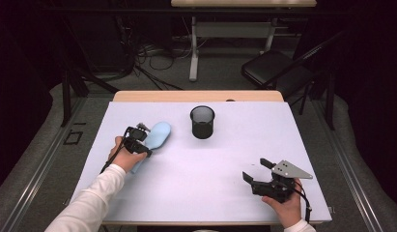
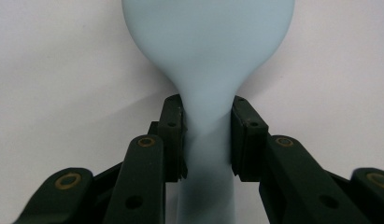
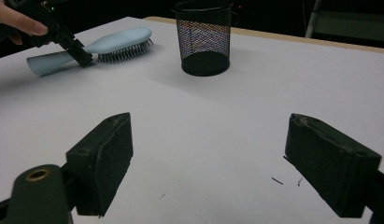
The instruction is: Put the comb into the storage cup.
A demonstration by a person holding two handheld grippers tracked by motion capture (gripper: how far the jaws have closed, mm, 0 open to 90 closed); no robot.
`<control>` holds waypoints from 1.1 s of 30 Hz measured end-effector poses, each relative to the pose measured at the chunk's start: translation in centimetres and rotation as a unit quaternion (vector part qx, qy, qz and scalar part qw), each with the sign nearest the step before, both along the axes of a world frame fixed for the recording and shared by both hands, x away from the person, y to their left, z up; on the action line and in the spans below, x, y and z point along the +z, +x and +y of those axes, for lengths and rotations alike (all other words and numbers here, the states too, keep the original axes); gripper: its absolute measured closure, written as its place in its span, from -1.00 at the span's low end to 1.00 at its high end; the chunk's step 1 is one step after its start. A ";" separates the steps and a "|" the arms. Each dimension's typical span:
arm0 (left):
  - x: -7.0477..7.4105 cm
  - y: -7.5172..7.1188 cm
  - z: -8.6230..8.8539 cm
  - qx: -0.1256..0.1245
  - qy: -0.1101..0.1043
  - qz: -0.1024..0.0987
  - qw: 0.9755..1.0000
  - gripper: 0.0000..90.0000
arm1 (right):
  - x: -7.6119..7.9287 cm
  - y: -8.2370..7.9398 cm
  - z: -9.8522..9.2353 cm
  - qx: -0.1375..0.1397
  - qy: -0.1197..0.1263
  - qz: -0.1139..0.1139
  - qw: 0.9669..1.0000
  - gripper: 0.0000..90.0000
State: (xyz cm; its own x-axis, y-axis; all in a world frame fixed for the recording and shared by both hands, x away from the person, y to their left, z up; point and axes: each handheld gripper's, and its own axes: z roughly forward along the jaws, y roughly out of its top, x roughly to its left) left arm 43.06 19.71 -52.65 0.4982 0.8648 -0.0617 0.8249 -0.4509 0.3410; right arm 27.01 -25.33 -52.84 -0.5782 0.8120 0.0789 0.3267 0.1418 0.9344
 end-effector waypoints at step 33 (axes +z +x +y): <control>1.4 -1.1 1.4 0.011 -0.056 -0.056 0.997 0.54 | -0.1 0.0 0.0 0.001 -0.003 0.000 1.000 -0.67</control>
State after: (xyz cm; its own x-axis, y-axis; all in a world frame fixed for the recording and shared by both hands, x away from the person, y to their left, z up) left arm 41.92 21.08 -51.26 0.4887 0.8664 -0.1030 0.7882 -0.3878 0.4780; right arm 27.05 -25.31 -52.89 -0.5792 0.8118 0.0744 0.3268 0.1476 0.9335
